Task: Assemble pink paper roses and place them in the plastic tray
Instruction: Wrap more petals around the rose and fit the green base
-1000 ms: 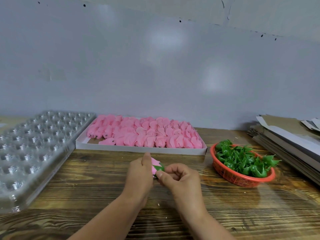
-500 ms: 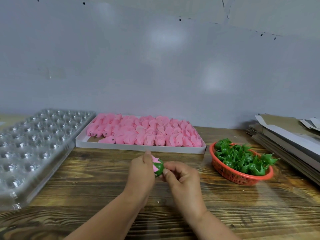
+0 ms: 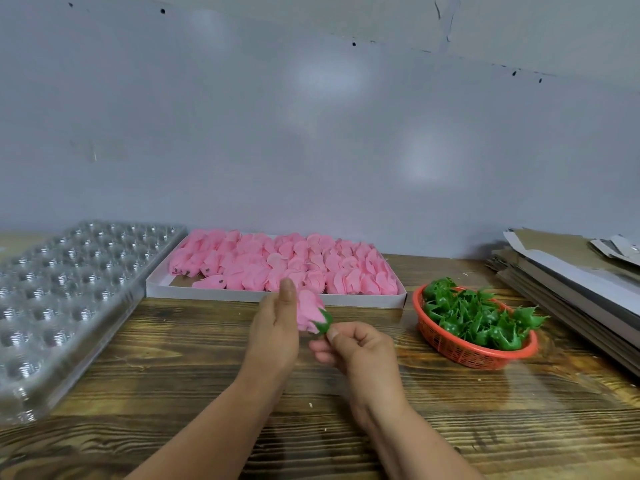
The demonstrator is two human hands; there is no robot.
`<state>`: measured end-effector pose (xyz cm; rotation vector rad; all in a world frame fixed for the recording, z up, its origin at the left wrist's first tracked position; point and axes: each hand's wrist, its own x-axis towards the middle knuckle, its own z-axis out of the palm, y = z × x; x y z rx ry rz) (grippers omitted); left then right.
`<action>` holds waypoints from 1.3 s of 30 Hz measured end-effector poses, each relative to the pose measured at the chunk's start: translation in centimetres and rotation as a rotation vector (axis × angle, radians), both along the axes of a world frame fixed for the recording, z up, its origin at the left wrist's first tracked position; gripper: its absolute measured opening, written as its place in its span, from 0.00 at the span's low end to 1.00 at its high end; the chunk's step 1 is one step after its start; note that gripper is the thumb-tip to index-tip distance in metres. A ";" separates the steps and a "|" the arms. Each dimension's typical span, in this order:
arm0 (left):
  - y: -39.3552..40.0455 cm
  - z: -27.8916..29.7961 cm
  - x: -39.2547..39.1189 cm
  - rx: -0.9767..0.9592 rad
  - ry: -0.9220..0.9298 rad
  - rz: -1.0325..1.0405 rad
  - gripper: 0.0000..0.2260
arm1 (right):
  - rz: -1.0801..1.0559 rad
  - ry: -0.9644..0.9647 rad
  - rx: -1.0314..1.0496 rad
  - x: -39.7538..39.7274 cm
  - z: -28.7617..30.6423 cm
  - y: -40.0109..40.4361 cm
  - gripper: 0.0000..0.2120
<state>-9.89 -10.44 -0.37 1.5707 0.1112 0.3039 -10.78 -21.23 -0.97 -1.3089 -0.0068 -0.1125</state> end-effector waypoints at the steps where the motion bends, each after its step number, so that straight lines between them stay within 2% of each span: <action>1: 0.0 -0.1 0.0 -0.012 0.031 -0.034 0.42 | 0.019 0.040 0.108 0.1 0.2 -0.3 0.10; 3: -0.2 -0.3 -0.2 -0.107 0.069 -0.189 0.44 | 0.081 0.101 0.288 0.2 0.5 -0.6 0.10; 5: -0.6 -0.7 -0.3 -0.230 0.026 -0.356 0.35 | 0.156 0.130 0.387 0.1 0.6 -0.7 0.09; 7: -0.9 -1.1 -0.3 -0.298 -0.033 -0.454 0.24 | 0.208 0.141 0.410 0.1 0.5 -0.6 0.10; 9: -1.0 -1.1 -0.3 -0.335 -0.065 -0.470 0.17 | 0.242 0.147 0.390 0.1 0.2 -0.5 0.10; 11: -0.8 -0.9 -0.2 -0.337 -0.071 -0.460 0.11 | 0.277 0.151 0.344 0.1 0.1 -0.3 0.04; 12: -0.7 -0.8 -0.2 -0.339 -0.062 -0.459 0.10 | 0.294 0.152 0.331 0.1 0.0 -0.3 0.06; 18: -0.2 -0.2 -0.3 -0.364 -0.006 -0.379 0.13 | 0.361 0.173 0.310 -0.3 0.1 -0.2 0.05; 24: 0.4 -0.1 -0.2 -0.350 -0.045 -0.452 0.12 | 0.432 0.161 0.269 -0.4 0.1 -0.2 0.05; 33: 0.8 0.2 -0.3 -0.230 -0.091 -0.423 0.16 | 0.493 0.192 0.213 -0.5 0.0 -0.4 0.02; 36: 1.1 0.5 -0.3 -0.202 -0.113 -0.495 0.13 | 0.515 0.198 0.221 -0.5 0.0 -0.4 0.03; 39: 1.4 0.6 -0.3 -0.125 -0.089 -0.610 0.15 | 0.502 0.211 0.245 -0.3 -0.1 -0.5 0.07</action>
